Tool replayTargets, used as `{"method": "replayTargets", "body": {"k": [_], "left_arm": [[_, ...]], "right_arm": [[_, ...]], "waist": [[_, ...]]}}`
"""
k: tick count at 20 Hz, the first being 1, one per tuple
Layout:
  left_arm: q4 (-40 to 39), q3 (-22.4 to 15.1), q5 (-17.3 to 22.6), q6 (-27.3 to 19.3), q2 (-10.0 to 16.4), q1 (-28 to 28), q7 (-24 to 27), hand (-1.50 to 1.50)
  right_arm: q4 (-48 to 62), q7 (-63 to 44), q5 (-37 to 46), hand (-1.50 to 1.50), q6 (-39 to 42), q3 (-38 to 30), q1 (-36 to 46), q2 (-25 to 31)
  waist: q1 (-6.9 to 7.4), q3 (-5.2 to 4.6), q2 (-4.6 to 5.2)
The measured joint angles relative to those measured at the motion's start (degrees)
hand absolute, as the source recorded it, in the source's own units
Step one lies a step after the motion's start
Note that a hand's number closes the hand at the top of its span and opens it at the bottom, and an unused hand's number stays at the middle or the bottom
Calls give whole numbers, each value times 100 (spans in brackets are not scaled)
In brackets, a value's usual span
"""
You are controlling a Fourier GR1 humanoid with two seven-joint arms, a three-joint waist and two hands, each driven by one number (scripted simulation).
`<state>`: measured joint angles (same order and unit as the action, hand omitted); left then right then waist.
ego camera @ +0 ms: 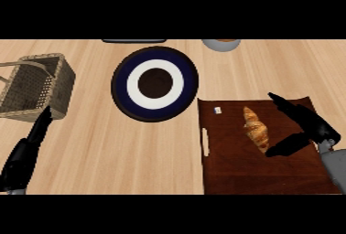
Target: Pick the croissant from the tray and place it in the plate
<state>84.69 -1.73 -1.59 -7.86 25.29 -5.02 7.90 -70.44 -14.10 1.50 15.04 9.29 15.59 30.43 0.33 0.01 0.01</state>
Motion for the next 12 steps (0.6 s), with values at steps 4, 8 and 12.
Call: {"method": "replayTargets", "body": {"k": [4,8,12], "left_arm": [[-3,54,-191,19,-203,-87,59,0],[32,184,-332,139,-304,37,-92,0],[133,347,-399,304,-352,-26,-143,0]], "right_arm": [[357,100,332,-150,144,-32,159,-266],[619,248,640,-150,213,-164,184,-470],[959,308,921,-150,196,-255,386,-755]], "waist": [[1,0,0],[-4,0,0],[-1,0,1]]}}
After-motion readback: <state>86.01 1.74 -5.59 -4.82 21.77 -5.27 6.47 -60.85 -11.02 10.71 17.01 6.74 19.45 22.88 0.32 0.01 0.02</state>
